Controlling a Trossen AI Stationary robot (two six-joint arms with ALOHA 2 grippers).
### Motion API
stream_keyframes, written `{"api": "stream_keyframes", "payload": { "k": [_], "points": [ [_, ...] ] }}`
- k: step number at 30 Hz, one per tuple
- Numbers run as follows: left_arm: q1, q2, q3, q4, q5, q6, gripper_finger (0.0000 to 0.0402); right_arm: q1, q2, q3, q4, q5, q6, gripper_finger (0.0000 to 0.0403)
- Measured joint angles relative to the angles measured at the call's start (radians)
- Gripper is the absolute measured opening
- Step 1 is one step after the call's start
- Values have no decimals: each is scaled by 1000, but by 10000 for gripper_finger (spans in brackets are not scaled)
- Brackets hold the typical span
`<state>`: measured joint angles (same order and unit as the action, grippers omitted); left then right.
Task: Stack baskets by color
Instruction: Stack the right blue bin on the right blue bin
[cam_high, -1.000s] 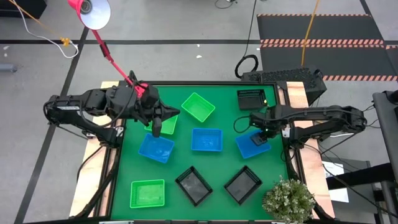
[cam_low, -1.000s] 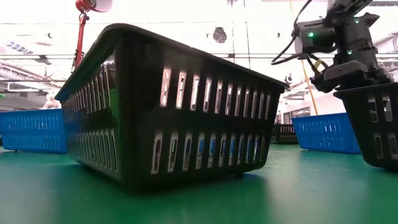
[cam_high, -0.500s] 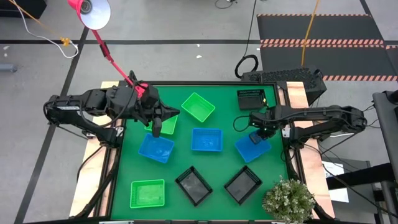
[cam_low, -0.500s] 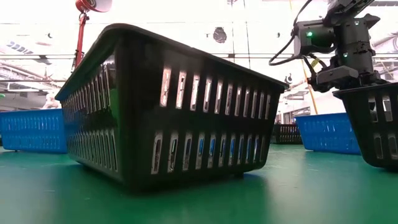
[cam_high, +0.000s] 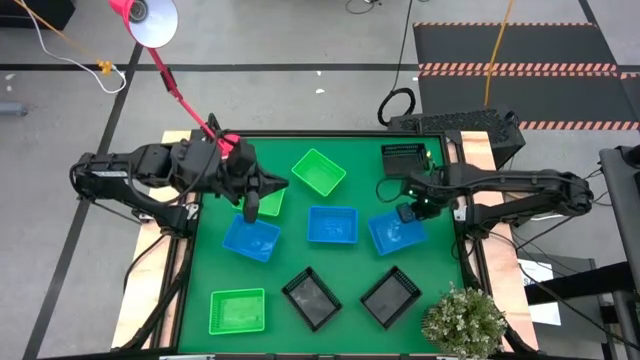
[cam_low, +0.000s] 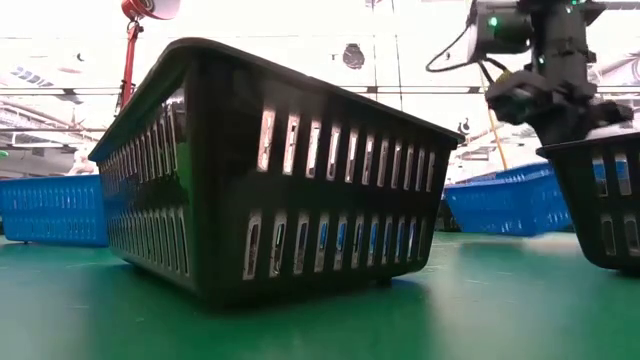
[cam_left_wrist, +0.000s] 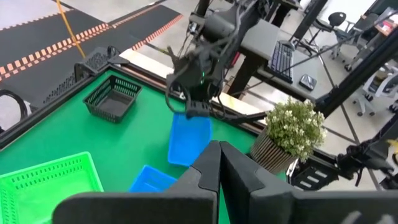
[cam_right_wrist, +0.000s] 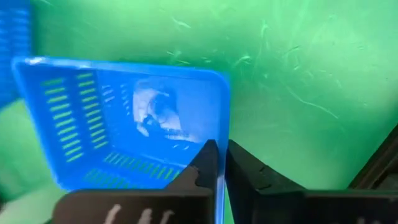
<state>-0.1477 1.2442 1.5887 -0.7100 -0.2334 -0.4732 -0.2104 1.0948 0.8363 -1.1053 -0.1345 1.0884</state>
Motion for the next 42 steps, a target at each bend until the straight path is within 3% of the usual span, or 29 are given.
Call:
{"api": "stream_keyframes", "payload": {
  "k": [18,28,33,42],
  "points": [
    [-5,0,0,-5,0,-1,8,1,0,332,-117,-1,126,4],
    [-6,0,0,-5,0,3,8,79,3,413,24,37,282,4],
    [-6,0,0,-5,0,4,8,133,33,448,63,105,337,4],
    [-6,0,0,-5,0,6,8,149,147,563,108,159,315,3]
  ]
}}
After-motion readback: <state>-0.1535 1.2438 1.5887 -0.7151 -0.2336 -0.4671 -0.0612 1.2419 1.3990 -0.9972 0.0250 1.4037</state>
